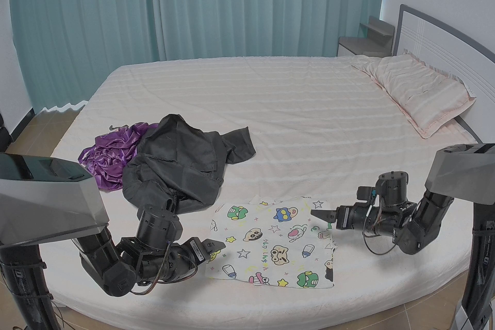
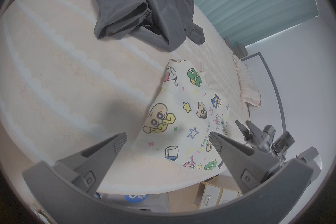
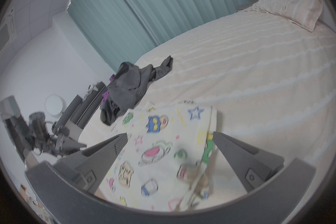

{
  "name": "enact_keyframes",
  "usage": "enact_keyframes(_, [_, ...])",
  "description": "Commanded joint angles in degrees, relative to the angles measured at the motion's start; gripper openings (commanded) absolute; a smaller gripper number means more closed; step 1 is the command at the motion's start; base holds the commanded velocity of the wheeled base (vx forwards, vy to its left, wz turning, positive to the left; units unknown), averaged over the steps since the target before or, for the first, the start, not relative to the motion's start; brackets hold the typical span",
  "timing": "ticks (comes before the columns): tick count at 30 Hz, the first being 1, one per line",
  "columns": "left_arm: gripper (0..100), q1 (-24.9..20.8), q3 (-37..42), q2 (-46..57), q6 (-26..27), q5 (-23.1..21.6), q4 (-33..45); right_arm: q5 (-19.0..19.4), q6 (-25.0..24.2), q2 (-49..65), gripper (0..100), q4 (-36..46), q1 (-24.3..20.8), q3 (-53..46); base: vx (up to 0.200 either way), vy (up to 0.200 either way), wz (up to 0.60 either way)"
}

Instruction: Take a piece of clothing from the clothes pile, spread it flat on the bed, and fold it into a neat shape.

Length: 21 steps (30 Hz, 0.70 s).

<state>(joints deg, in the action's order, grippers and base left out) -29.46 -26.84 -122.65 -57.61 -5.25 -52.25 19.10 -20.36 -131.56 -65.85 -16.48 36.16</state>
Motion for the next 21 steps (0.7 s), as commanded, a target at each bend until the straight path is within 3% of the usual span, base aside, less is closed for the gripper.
enact_keyframes(1, [100,1.34,0.12,-0.40,-0.83,-0.02,-2.68,-2.23,-3.28,-7.66,100,6.00,1.01,11.92,0.000,0.000,0.00])
enact_keyframes(19, [100,1.69,0.04,-1.10,-1.80,-0.02,-4.70,-2.40,-3.02,-9.77,100,8.64,0.66,17.02,0.000,0.000,0.00])
enact_keyframes(20, [100,1.69,0.04,-1.10,-1.80,-0.02,-4.79,-2.32,-3.02,-9.77,0,9.78,0.66,17.54,0.000,0.000,0.00])
enact_keyframes(21, [100,1.69,0.04,-1.10,-1.80,-0.02,-4.79,-2.32,-3.11,-9.77,0,10.83,0.66,17.98,0.000,0.000,0.00])
